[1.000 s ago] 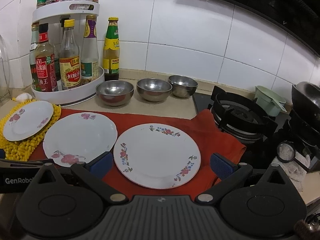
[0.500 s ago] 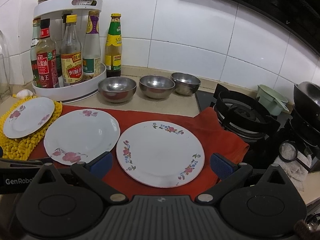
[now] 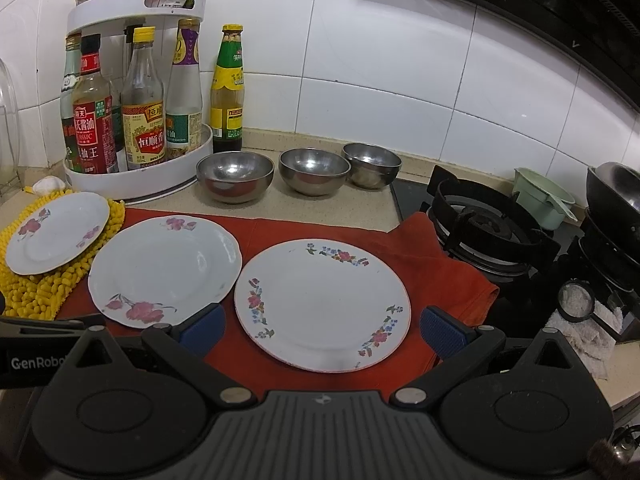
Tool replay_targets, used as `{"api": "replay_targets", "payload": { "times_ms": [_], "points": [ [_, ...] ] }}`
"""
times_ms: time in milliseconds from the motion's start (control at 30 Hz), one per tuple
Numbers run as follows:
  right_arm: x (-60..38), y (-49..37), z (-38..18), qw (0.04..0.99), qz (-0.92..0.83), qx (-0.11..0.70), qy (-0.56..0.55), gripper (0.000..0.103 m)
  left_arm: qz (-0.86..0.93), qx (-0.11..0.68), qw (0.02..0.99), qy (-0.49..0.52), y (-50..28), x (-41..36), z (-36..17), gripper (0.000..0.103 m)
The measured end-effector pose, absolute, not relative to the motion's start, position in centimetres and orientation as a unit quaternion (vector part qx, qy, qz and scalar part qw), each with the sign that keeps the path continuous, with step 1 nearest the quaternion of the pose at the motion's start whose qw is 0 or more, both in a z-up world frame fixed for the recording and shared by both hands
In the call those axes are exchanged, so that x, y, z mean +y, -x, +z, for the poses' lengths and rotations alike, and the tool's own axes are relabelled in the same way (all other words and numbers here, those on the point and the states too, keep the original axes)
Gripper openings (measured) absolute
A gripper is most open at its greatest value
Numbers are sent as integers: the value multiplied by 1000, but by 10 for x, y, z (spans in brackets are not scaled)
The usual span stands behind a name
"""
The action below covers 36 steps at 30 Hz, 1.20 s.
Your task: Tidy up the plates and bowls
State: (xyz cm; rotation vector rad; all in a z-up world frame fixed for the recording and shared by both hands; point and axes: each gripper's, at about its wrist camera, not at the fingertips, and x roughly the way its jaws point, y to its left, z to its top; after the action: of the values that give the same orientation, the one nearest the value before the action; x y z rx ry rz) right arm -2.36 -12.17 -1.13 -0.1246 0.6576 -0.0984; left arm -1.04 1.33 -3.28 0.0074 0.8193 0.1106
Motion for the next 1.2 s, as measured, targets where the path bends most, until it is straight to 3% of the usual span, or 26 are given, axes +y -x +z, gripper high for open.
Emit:
{"api": "replay_targets", "payload": {
  "times_ms": [1200],
  "points": [
    [-129, 9, -25, 929, -57, 360, 70, 100, 31, 428, 903, -12, -5, 7, -49, 103]
  ]
}}
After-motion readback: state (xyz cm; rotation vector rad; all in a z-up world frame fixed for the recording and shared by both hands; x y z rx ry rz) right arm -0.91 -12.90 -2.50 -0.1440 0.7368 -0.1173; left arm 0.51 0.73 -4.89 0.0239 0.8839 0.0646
